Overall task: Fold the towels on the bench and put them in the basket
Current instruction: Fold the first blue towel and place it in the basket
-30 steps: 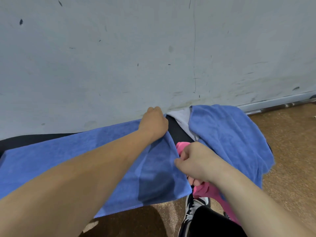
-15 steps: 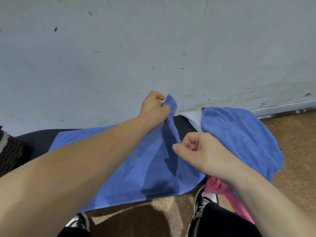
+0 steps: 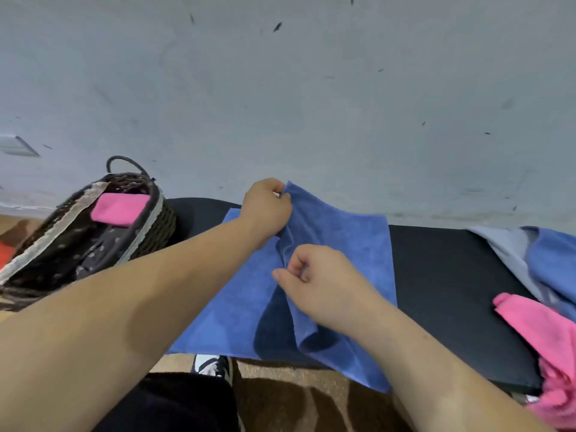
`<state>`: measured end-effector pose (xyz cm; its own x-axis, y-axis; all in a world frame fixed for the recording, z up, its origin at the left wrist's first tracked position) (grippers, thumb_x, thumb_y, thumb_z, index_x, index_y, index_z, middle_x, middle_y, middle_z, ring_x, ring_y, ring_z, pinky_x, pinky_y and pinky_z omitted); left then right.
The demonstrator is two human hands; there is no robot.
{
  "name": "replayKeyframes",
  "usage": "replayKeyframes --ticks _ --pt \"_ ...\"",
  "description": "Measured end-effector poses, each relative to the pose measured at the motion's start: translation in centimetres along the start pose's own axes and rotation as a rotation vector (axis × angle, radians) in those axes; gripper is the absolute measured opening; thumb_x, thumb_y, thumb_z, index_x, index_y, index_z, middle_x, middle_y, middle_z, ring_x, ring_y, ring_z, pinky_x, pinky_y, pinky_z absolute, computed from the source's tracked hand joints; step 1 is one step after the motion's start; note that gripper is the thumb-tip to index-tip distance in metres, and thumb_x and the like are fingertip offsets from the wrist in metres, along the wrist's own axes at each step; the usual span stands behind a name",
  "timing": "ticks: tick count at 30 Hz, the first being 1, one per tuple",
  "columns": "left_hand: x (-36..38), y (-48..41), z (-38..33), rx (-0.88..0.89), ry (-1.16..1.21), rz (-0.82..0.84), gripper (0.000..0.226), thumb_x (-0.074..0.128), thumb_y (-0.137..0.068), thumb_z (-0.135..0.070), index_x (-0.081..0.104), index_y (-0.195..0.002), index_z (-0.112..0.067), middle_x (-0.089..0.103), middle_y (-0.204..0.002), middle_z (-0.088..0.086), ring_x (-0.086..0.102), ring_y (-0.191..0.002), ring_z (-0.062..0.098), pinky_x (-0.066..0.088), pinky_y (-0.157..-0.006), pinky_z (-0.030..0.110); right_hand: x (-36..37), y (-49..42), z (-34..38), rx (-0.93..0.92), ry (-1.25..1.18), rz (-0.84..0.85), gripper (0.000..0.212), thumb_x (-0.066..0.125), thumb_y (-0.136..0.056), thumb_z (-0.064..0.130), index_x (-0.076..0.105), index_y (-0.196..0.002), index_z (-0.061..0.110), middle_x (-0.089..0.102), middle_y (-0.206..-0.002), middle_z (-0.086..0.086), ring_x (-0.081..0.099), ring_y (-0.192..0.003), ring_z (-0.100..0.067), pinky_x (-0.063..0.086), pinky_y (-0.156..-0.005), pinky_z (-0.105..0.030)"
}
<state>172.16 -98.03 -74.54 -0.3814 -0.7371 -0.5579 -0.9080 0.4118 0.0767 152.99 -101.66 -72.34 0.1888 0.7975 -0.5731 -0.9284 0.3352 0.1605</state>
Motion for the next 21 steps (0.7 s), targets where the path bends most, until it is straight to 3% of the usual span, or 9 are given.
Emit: replayKeyframes --ticks 5,8,11,13,15,17,19,21 --pt "-4.7 -2.1 4.4 -0.050 -0.043 -0.043 0.015 0.055 -0.099 -0.024 0.068 -0.093 -0.021 0.064 -0.072 0.004 0.062 -0.063 0.026 0.062 -0.064 0.049 4.3 -1.7 2.9 0.045 -0.215 0.130 0.030 0.065 -0.098 0.040 0.060 -0.087 0.012 0.056 -0.048 -0.002 0.042 -0.032 -0.009 0.035 -0.038 -0.020" --pt "-6.2 -2.6 6.0 -0.058 -0.063 -0.061 0.012 0.059 -0.098 -0.025 0.068 -0.104 -0.020 0.068 -0.081 0.003 0.064 -0.068 0.023 0.061 -0.064 0.039 5.6 -1.9 3.7 0.089 -0.400 0.224 0.027 0.064 -0.099 0.038 0.066 -0.091 0.012 0.057 -0.053 -0.004 0.042 -0.039 -0.012 0.038 -0.041 -0.022" --pt "-7.5 -2.3 7.6 -0.080 -0.089 -0.052 0.031 0.064 -0.090 -0.022 0.064 -0.121 -0.019 0.074 -0.098 0.002 0.070 -0.089 0.022 0.061 -0.086 0.039 5.9 -2.0 3.6 0.121 -0.396 0.239 0.019 0.059 -0.101 0.040 0.070 -0.098 0.025 0.059 -0.059 -0.004 0.044 -0.043 -0.012 0.038 -0.041 -0.022" --pt "-7.8 -1.4 7.9 -0.064 -0.179 -0.029 0.039 0.063 -0.089 -0.017 0.062 -0.128 -0.015 0.071 -0.111 0.004 0.067 -0.103 0.021 0.054 -0.096 0.033 5.2 -2.3 2.3 0.087 -0.299 0.126 0.017 0.059 -0.101 0.036 0.069 -0.096 0.025 0.061 -0.063 -0.002 0.048 -0.047 -0.010 0.041 -0.043 -0.028" --pt "-7.6 0.1 7.8 -0.025 -0.265 0.008 0.038 0.064 -0.092 -0.018 0.062 -0.130 -0.014 0.067 -0.118 0.002 0.063 -0.108 0.020 0.049 -0.096 0.029 3.6 -2.6 0.4 0.006 -0.028 -0.046 0.015 0.057 -0.100 0.036 0.069 -0.100 0.026 0.065 -0.074 0.010 0.060 -0.066 -0.009 0.051 -0.061 -0.035" --pt "-7.0 1.8 7.5 0.022 -0.348 0.077 0.036 0.065 -0.093 -0.022 0.063 -0.128 -0.015 0.065 -0.121 -0.001 0.063 -0.109 0.019 0.047 -0.092 0.027 2.1 -2.4 -1.2 0.010 0.309 -0.090 0.029 0.053 -0.100 0.041 0.063 -0.125 0.028 0.066 -0.114 0.007 0.062 -0.111 -0.016 0.053 -0.090 -0.040" --pt "-6.0 3.6 7.5 0.072 -0.495 0.179 0.034 0.064 -0.093 -0.026 0.064 -0.126 -0.017 0.065 -0.120 -0.001 0.063 -0.108 0.021 0.046 -0.087 0.027 1.3 -1.7 -3.2 0.147 0.524 0.049 0.056 0.046 -0.103 0.050 0.039 -0.152 0.024 0.041 -0.154 -0.003 0.035 -0.146 -0.025 0.039 -0.113 -0.045" --pt "-5.3 5.3 8.1 0.084 -0.616 0.257 0.037 0.065 -0.091 -0.030 0.062 -0.126 -0.019 0.063 -0.123 0.000 0.062 -0.106 0.022 0.049 -0.087 0.030 1.3 -0.8 -5.3 0.238 0.623 0.241 0.080 0.038 -0.102 0.062 0.008 -0.163 0.021 0.003 -0.171 -0.007 0.000 -0.158 -0.028 0.015 -0.127 -0.043"
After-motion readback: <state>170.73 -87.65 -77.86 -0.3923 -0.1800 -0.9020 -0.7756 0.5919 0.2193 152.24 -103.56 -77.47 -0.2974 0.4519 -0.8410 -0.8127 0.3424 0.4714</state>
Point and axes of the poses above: each hand's wrist, its own y-axis away from the middle knuckle, its own x-axis out of the palm, z = x × y, the point moved 4 cm from there along -y, towards the middle knuckle
